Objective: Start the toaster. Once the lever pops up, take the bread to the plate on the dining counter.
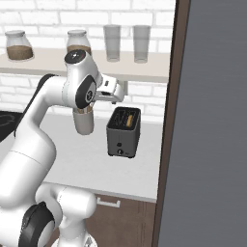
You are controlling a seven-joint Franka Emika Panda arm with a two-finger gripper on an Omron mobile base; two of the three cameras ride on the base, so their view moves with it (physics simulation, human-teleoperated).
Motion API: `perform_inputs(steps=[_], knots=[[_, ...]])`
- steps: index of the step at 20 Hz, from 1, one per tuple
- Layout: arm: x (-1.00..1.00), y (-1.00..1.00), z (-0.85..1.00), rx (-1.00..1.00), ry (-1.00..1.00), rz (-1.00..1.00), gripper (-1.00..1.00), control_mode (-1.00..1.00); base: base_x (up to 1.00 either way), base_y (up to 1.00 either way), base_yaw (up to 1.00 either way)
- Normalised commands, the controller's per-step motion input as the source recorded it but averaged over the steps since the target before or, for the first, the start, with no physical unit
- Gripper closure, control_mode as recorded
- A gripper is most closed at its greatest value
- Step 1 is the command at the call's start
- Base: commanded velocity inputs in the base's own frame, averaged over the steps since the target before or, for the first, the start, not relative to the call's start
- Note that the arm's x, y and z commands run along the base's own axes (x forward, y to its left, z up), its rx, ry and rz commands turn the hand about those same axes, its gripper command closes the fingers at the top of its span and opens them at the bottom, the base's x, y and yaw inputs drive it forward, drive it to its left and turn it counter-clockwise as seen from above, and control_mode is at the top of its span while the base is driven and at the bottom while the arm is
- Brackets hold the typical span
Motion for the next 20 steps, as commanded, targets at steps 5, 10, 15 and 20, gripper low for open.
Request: perform_inputs(steps=[5, 10, 15, 20], knots=[[0.00, 0.00, 0.00, 0.00, 0.00, 0.00, -1.00, -1.00, 0.00, 0.00, 0.00], [0.00, 0.00, 0.00, 0.00, 0.00, 0.00, -1.00, -1.00, 0.00, 0.00, 0.00], [0.00, 0.00, 0.00, 0.00, 0.00, 0.00, -1.00, -1.00, 0.00, 0.00, 0.00], [0.00, 0.00, 0.00, 0.00, 0.00, 0.00, -1.00, -1.00, 0.00, 0.00, 0.00]])
